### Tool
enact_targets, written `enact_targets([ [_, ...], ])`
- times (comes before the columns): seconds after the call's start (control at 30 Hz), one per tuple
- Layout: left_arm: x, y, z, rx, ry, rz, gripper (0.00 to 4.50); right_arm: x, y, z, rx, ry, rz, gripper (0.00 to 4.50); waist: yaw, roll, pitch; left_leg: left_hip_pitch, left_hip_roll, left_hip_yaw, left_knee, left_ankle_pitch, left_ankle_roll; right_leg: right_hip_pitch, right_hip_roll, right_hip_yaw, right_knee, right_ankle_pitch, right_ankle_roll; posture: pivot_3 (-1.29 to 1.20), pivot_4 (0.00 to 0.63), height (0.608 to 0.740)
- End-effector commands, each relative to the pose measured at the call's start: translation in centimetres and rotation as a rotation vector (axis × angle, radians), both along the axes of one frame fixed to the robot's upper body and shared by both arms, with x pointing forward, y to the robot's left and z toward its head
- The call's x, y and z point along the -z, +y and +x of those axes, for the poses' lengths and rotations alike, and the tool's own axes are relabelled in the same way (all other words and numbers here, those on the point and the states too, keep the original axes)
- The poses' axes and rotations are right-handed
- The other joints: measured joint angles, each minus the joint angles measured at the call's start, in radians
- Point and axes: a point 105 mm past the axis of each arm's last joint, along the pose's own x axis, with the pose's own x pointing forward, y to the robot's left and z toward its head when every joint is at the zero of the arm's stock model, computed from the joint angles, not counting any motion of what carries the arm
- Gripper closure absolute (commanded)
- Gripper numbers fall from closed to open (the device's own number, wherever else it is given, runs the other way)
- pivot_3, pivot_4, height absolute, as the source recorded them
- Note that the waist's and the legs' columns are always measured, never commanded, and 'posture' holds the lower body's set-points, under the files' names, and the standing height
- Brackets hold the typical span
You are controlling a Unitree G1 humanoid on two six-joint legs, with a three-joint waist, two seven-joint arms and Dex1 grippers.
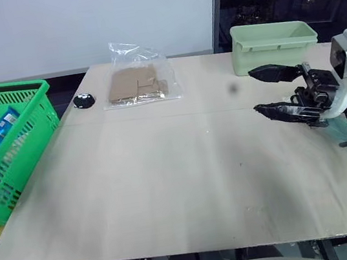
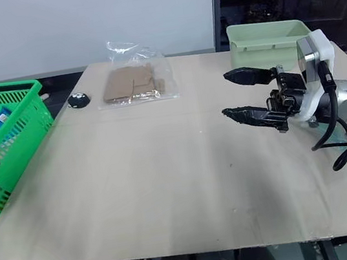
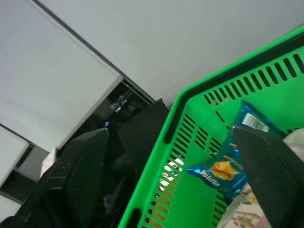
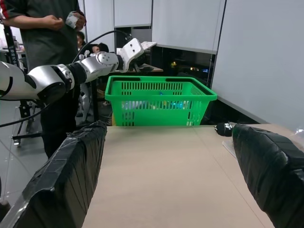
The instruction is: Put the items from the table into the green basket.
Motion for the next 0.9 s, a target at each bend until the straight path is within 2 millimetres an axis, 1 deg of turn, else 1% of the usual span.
enact_targets([
  [0.03,-3.1,-3.0,1.1,0.190,-0.182,-0.027,0.02,-0.4,-0.4,-0.2,0.018,-0.020,0.001,0.00,0.004,0.000,0.000,0.000,0.000,0.000,0.000,0.000,0.000,0.000,0.000,0.000,0.000,0.000,0.000,0.07,0.000,0.740],
  [0.07,-3.3,-4.3,1.6,0.269,-0.222,-0.063,0.02,-0.2,-0.5,-0.1,0.025,-0.015,-0.004,0.00,0.006,0.000,0.000,0.000,0.000,0.000,0.000,0.000,0.000,0.000,0.000,0.000,0.000,0.000,0.000,0.07,0.000,0.740],
  [0.1,-3.3,-6.4,2.3,0.395,-0.262,-0.121,0.02,0.3,-0.8,0.0,0.042,-0.004,-0.012,0.00,0.010,-0.001,-0.001,0.000,0.000,0.000,0.001,0.000,0.000,0.000,-0.001,0.000,0.000,0.000,0.000,0.07,0.000,0.740],
  [0.13,-3.1,-8.1,2.6,0.490,-0.283,-0.167,0.02,0.8,-1.1,0.2,0.057,0.005,-0.020,0.00,0.014,-0.001,-0.001,0.000,0.000,0.000,0.001,0.000,0.000,0.001,-0.001,-0.001,0.000,0.000,0.000,0.07,0.000,0.740],
  [0.17,-1.9,-10.3,3.1,0.598,-0.268,-0.240,0.02,1.4,-1.5,0.5,0.084,0.018,-0.025,0.00,0.014,-0.001,-0.001,-0.001,0.000,0.000,0.002,0.000,0.000,0.001,-0.002,-0.001,0.000,0.000,0.000,0.07,0.000,0.740],
  [0.2,-0.1,-12.5,3.5,0.687,-0.228,-0.314,0.02,2.0,-1.9,0.8,0.115,0.033,-0.023,0.00,0.014,-0.001,-0.002,-0.001,0.000,0.001,0.002,0.000,0.000,0.001,-0.002,0.000,0.000,0.000,0.000,0.07,0.000,0.740],
  [0.27,3.3,-16.4,3.4,0.813,-0.122,-0.411,0.02,2.9,-2.5,1.3,0.163,0.049,-0.027,0.00,0.008,0.002,-0.003,-0.001,0.000,0.003,0.003,0.000,0.000,0.001,-0.005,0.001,0.000,0.000,0.000,0.07,0.000,0.740],
  [0.3,5.3,-18.7,3.0,0.880,-0.052,-0.467,0.02,3.6,-2.8,1.4,0.182,0.058,-0.036,0.00,0.002,0.003,-0.002,0.000,-0.001,0.004,0.003,0.000,0.000,0.001,-0.007,0.002,0.001,0.000,0.000,0.06,0.000,0.740],
  [0.33,7.3,-20.9,2.3,0.945,0.029,-0.501,0.02,4.3,-3.0,1.5,0.202,0.071,-0.051,0.00,-0.005,0.003,-0.003,-0.001,-0.002,0.004,0.003,0.000,0.000,0.000,-0.006,0.002,0.002,0.000,0.000,0.06,0.000,0.740],
  [0.37,9.0,-22.5,1.5,0.980,0.095,-0.540,0.02,5.1,-3.3,1.5,0.218,0.085,-0.069,0.00,-0.009,0.003,-0.002,0.000,-0.002,0.005,0.003,-0.001,0.001,0.001,-0.006,0.003,0.002,0.000,0.000,0.06,0.000,0.740],
  [0.43,11.9,-24.9,0.4,1.007,0.175,-0.621,0.02,7.4,-3.7,1.2,0.240,0.116,-0.129,0.00,-0.015,0.003,-0.002,0.000,-0.002,0.005,0.003,-0.001,0.001,0.001,-0.004,0.004,0.002,0.000,0.000,0.06,0.000,0.740],
  [0.5,14.4,-26.7,-0.6,1.017,0.251,-0.673,0.02,9.8,-4.3,1.2,0.295,0.127,-0.176,0.00,-0.015,0.003,-0.003,0.000,-0.001,0.003,0.003,-0.001,0.001,0.001,-0.002,0.003,0.002,0.000,0.000,0.06,0.000,0.740],
  [0.57,17.2,-28.1,-1.7,1.021,0.357,-0.670,0.02,12.1,-4.9,1.5,0.385,0.143,-0.199,0.00,-0.015,0.003,-0.003,0.002,0.000,0.001,0.004,-0.001,0.002,0.002,0.001,0.003,0.002,0.000,0.000,0.06,0.000,0.740],
  [0.63,19.3,-29.6,-2.8,1.040,0.417,-0.682,0.02,14.2,-5.4,1.7,0.472,0.158,-0.213,0.00,-0.017,0.007,-0.003,0.005,0.000,0.001,0.004,-0.001,0.002,0.005,0.002,0.003,0.002,-0.001,0.000,0.05,0.000,0.740],
  [0.67,20.1,-30.2,-3.2,1.048,0.437,-0.695,0.02,15.0,-5.4,1.4,0.478,0.169,-0.214,0.00,-0.019,0.010,-0.004,0.007,0.000,0.002,0.004,-0.001,0.002,0.007,0.002,0.003,0.002,-0.002,0.002,0.05,0.000,0.740],
  [0.7,20.7,-30.9,-3.6,1.059,0.451,-0.703,0.02,15.7,-5.4,1.1,0.495,0.176,-0.222,0.00,-0.022,0.011,-0.003,0.007,0.000,0.003,0.005,-0.001,0.001,0.007,0.002,0.005,0.002,-0.004,0.000,0.04,0.000,0.740],
  [0.77,21.0,-31.6,-4.0,1.072,0.442,-0.737,0.02,16.8,-5.3,0.7,0.516,0.186,-0.233,0.00,-0.025,0.012,-0.003,0.007,0.000,0.004,0.006,-0.001,0.001,0.007,0.001,0.006,0.002,-0.004,0.000,0.03,0.000,0.740],
  [0.9,21.4,-31.7,-3.7,1.047,0.445,-0.725,0.02,18.2,-5.4,0.4,0.562,0.195,-0.256,0.00,-0.026,0.013,-0.003,0.007,0.000,0.005,0.007,-0.001,0.001,0.007,0.001,0.006,0.002,-0.004,0.000,0.03,0.000,0.740],
])
